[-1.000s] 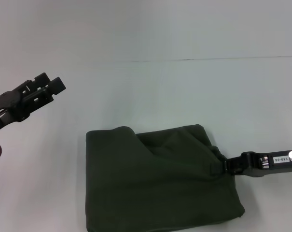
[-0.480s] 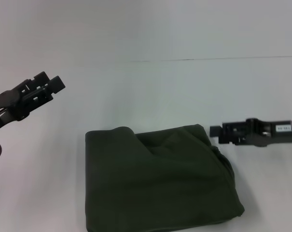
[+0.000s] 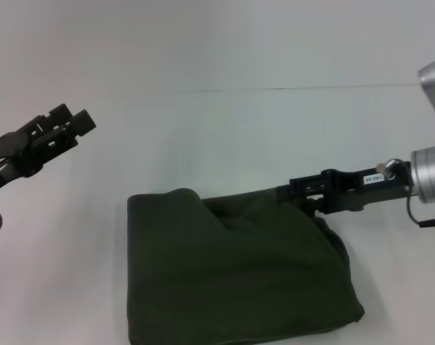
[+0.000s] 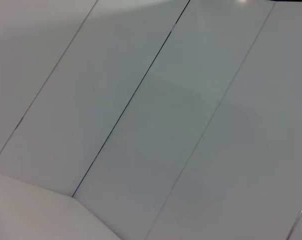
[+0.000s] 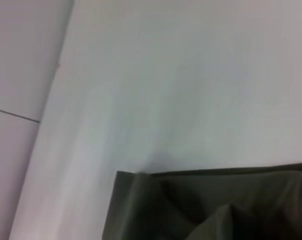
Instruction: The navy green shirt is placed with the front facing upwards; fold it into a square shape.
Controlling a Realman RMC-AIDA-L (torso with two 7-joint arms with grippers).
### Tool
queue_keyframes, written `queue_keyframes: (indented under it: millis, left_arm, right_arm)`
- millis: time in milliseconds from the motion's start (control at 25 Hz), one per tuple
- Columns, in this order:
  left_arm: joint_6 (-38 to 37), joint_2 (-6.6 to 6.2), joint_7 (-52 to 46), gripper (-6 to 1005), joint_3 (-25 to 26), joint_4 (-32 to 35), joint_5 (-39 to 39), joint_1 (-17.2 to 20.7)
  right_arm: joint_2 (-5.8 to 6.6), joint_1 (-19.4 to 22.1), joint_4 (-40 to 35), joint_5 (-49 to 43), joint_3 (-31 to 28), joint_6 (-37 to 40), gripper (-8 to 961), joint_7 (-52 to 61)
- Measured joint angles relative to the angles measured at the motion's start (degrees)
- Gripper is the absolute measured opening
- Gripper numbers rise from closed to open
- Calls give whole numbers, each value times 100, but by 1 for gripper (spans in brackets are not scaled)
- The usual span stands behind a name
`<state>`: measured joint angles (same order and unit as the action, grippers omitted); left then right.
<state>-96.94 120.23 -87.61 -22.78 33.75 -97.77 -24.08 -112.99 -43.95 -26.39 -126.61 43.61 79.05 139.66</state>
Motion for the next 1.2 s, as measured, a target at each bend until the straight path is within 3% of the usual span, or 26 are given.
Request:
queue_keyframes:
  millis: [80,280,560,720,1200]
  left_arm:
    - [0,0,-1,921,1,0,5,3]
    - [0,0,-1,920,2,0,6,5]
    - [-1,0,16,922,2,0,47,0]
    - [0,17,28,922,2,0,56,20]
    - [0,64,75,921,2,0,66,-2]
  right_arm:
    - [-32,-60,51,-48,2,-77,819,8]
    - [-144,-107,57,-55,178,-350,806,73]
    - [-321,-166,-68,-57,673,-699,688,-57]
    - [-354,-194,-90,-57,746,-734,621,-142]
    - [-399,-152,-263,-12,709,-722,216,-339]
